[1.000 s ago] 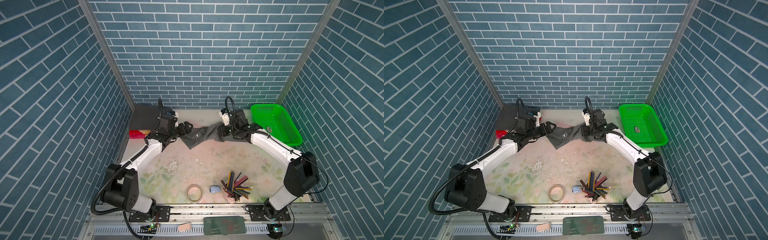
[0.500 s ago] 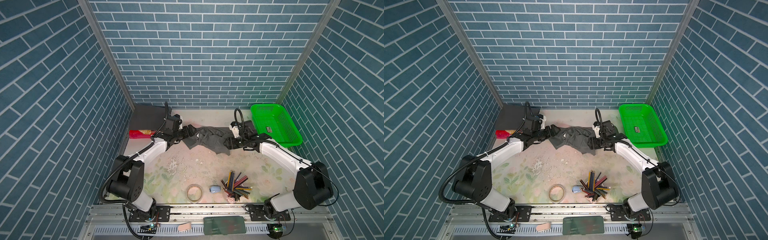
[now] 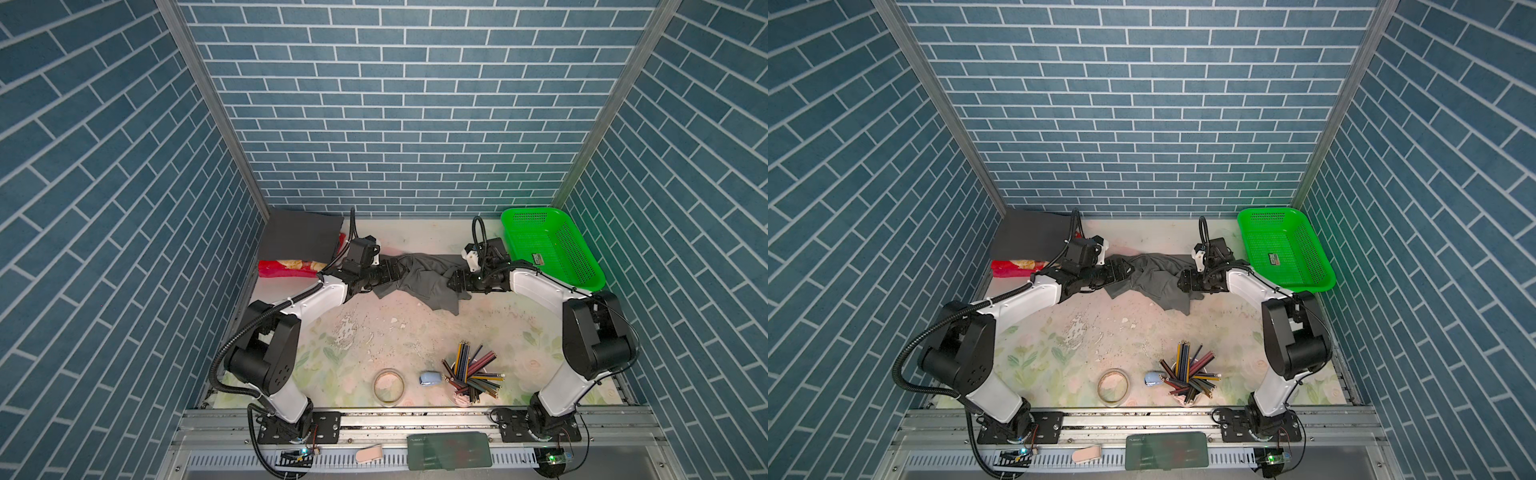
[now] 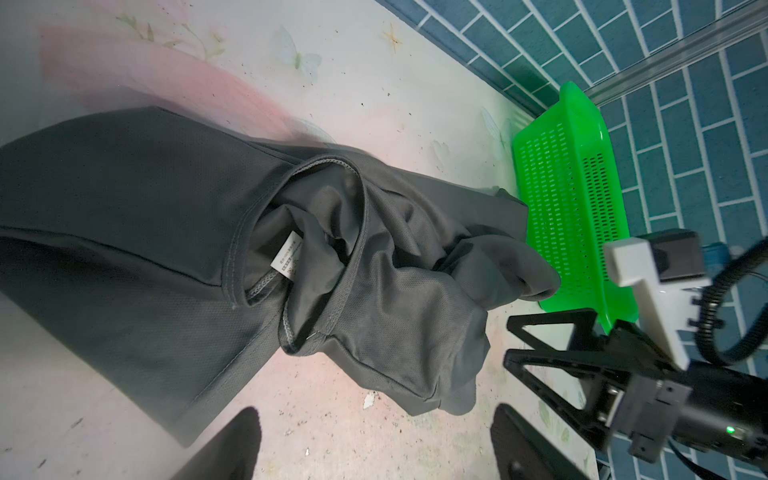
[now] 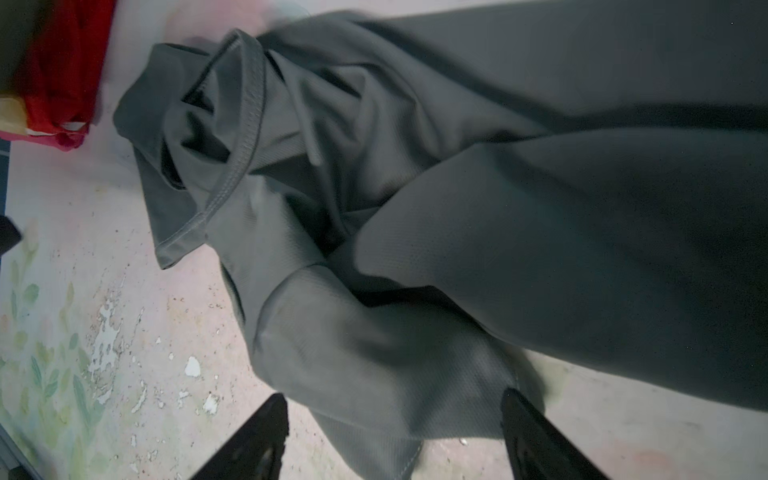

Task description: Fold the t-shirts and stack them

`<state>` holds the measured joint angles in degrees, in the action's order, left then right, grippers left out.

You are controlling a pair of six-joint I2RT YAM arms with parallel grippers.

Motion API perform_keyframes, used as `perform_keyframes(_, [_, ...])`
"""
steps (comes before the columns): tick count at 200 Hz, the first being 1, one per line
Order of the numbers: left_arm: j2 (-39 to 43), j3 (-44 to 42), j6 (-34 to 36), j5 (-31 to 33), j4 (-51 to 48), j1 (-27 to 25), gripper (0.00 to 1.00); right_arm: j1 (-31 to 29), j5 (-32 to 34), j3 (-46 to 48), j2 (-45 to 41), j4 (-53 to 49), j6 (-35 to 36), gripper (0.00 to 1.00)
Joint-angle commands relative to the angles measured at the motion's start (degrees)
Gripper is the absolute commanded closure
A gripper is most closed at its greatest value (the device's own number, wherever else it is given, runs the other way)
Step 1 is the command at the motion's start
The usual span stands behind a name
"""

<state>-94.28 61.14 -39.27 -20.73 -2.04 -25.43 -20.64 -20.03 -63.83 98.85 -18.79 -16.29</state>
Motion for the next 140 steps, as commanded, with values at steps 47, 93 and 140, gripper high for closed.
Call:
perform_keyframes(47, [0.9,0.1,0.8,-0.3,-3.7,1.9,0.11,-9.2,-3.3,-0.9,0.9,2.8,-3.1,0.93])
perform_keyframes(93, [4.3,-3.8,-0.9,-3.3,-2.4,5.7,0.11,-13.6,-9.3,-7.9,2.6,2.4,-4.6,1.00])
perform_keyframes(140, [9.4,-12.2,-7.3,-7.3,2.4,6.9,0.11,-14.0,-12.6,-11.8,4.7,-0.6,-2.2,0.52])
